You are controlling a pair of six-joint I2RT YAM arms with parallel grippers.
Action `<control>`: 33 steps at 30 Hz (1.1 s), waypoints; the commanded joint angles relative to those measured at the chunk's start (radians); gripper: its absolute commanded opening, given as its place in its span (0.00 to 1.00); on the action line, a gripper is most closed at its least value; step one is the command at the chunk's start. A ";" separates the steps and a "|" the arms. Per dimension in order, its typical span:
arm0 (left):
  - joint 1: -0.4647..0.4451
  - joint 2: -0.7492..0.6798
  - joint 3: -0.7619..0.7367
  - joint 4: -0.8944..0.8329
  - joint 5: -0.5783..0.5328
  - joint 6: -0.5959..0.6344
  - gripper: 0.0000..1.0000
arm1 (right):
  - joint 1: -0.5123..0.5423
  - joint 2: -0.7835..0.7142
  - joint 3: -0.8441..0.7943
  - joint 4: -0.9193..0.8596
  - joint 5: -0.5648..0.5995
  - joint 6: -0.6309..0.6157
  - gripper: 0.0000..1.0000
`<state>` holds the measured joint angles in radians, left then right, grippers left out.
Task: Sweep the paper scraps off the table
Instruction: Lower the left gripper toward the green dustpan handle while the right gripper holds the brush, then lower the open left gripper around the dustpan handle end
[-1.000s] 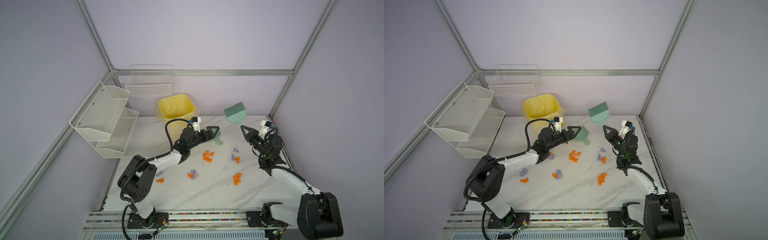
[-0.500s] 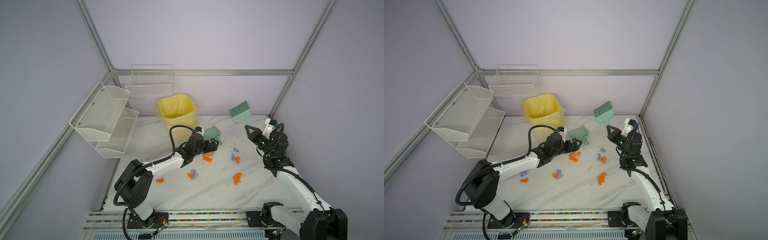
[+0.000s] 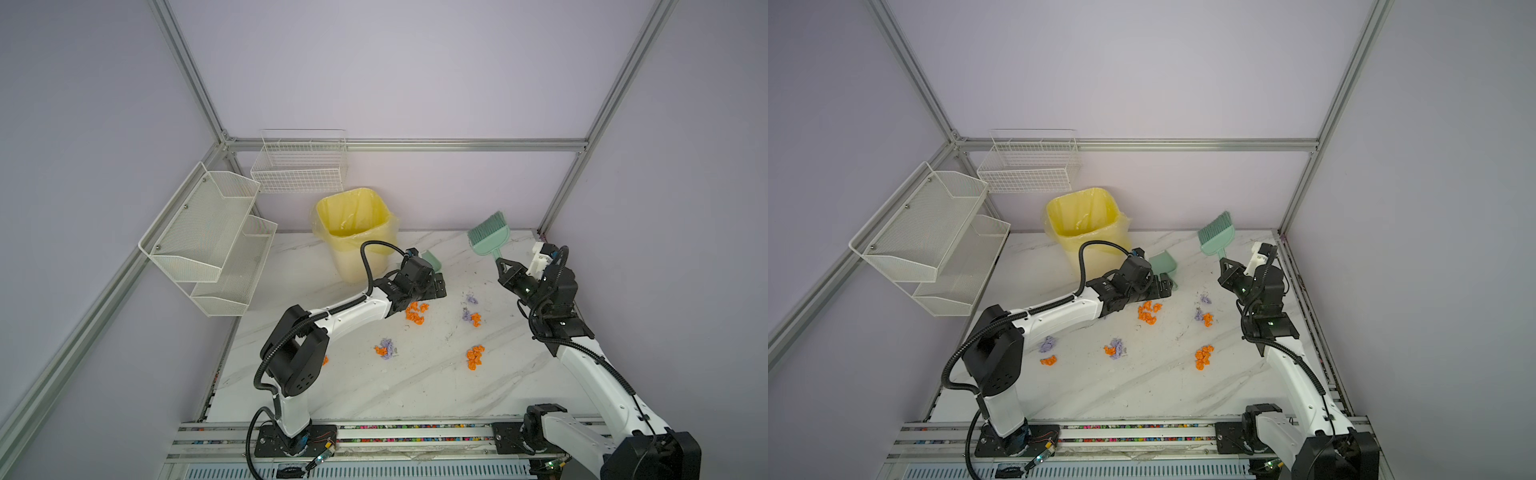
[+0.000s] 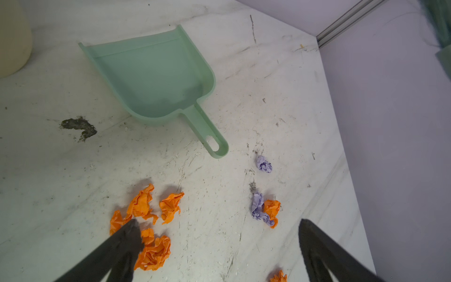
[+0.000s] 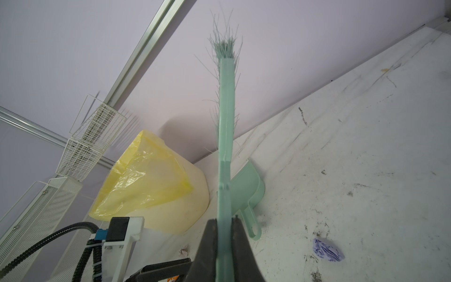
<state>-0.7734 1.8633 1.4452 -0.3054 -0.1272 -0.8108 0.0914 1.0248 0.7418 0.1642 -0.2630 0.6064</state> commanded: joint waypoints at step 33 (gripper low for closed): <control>0.007 0.511 0.711 -0.298 -0.123 -0.055 1.00 | -0.005 -0.016 -0.036 0.033 0.142 0.015 0.00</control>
<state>-0.7727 2.3428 2.0258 -0.5804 -0.2222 -0.8963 0.0902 1.0340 0.6739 0.1478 -0.1219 0.6025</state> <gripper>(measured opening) 0.997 0.116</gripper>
